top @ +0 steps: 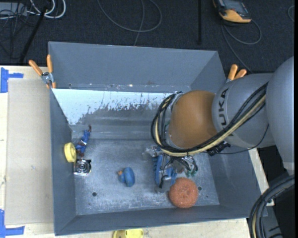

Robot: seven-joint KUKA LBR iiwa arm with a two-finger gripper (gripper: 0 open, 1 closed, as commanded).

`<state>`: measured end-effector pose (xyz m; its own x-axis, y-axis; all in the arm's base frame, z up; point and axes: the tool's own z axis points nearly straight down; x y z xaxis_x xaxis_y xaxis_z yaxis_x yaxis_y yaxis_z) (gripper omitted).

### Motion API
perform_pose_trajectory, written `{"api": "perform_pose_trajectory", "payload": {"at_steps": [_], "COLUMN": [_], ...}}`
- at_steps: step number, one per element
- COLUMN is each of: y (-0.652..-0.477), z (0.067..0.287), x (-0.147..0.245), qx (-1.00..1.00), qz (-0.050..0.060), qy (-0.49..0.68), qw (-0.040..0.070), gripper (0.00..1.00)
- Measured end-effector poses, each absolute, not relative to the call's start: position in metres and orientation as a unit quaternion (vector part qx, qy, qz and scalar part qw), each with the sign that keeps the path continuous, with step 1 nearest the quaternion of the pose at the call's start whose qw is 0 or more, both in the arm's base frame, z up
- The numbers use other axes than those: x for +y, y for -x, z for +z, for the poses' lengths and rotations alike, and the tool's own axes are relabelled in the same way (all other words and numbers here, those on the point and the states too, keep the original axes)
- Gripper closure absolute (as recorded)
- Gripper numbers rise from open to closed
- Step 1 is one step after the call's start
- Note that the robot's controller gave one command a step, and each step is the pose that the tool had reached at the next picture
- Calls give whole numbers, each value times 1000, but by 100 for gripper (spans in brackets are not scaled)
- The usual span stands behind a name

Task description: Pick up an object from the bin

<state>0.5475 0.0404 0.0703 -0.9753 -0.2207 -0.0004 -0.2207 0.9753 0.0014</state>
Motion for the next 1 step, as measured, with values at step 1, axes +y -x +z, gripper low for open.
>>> {"api": "perform_pose_trajectory", "payload": {"at_steps": [1], "y": [-535], "z": [70], "x": [19], "qx": [993], "qz": [0], "qy": [114], "qw": [-2], "gripper": [0]}}
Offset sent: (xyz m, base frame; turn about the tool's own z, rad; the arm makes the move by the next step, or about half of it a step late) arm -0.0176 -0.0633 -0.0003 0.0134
